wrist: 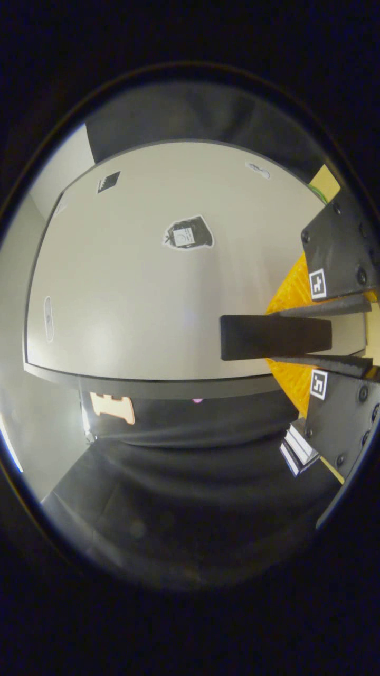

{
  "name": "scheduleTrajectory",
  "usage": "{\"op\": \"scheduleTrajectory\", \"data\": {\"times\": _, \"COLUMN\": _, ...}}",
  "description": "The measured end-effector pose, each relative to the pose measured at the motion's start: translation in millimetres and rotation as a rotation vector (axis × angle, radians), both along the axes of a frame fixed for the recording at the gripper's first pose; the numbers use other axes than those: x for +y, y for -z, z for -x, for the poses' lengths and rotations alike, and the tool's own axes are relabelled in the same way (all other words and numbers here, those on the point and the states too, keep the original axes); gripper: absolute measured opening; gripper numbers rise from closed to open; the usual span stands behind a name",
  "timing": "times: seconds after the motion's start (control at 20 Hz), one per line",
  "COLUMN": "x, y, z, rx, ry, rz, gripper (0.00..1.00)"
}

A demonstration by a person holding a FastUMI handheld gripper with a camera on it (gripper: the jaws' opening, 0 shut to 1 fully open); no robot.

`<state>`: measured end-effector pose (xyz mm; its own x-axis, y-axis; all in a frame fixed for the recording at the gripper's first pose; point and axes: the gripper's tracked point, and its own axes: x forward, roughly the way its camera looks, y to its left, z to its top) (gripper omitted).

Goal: Open the shoe cabinet door, grab the shoes and put them into the shoe cabinet, then close the shoe cabinet door.

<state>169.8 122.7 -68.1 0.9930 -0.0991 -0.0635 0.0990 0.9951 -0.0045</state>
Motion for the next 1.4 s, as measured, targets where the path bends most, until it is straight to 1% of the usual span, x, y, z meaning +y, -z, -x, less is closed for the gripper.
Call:
{"op": "scheduleTrajectory", "data": {"times": 0.1, "x": 0, "y": -1, "z": 0, "rx": -0.001, "ry": -0.005, "rz": -0.004, "gripper": 0.34}}
{"op": "scheduleTrajectory", "data": {"times": 0.3, "x": 1, "y": 0, "z": 2, "rx": -0.001, "ry": -0.018, "rz": -0.015, "gripper": 0.18}}
{"op": "scheduleTrajectory", "data": {"times": 0.45, "x": 1, "y": -2, "z": 10, "rx": -0.003, "ry": -0.043, "rz": -0.020, "gripper": 0.18}}
{"op": "scheduleTrajectory", "data": {"times": 0.7, "x": -4, "y": -4, "z": 49, "rx": 0.000, "ry": -0.111, "rz": -0.047, "gripper": 0.18}}
{"op": "scheduleTrajectory", "data": {"times": 0.85, "x": -12, "y": -6, "z": 77, "rx": 0.009, "ry": -0.169, "rz": -0.052, "gripper": 0.18}}
{"op": "scheduleTrajectory", "data": {"times": 1.0, "x": -23, "y": -8, "z": 106, "rx": 0.032, "ry": -0.248, "rz": -0.048, "gripper": 0.18}}
{"op": "scheduleTrajectory", "data": {"times": 1.2, "x": -49, "y": -12, "z": 141, "rx": 0.035, "ry": -0.317, "rz": -0.054, "gripper": 0.18}}
{"op": "scheduleTrajectory", "data": {"times": 1.3, "x": -65, "y": -13, "z": 160, "rx": 0.036, "ry": -0.334, "rz": -0.060, "gripper": 0.18}}
{"op": "scheduleTrajectory", "data": {"times": 1.4, "x": -84, "y": -16, "z": 175, "rx": 0.038, "ry": -0.332, "rz": -0.060, "gripper": 0.18}}
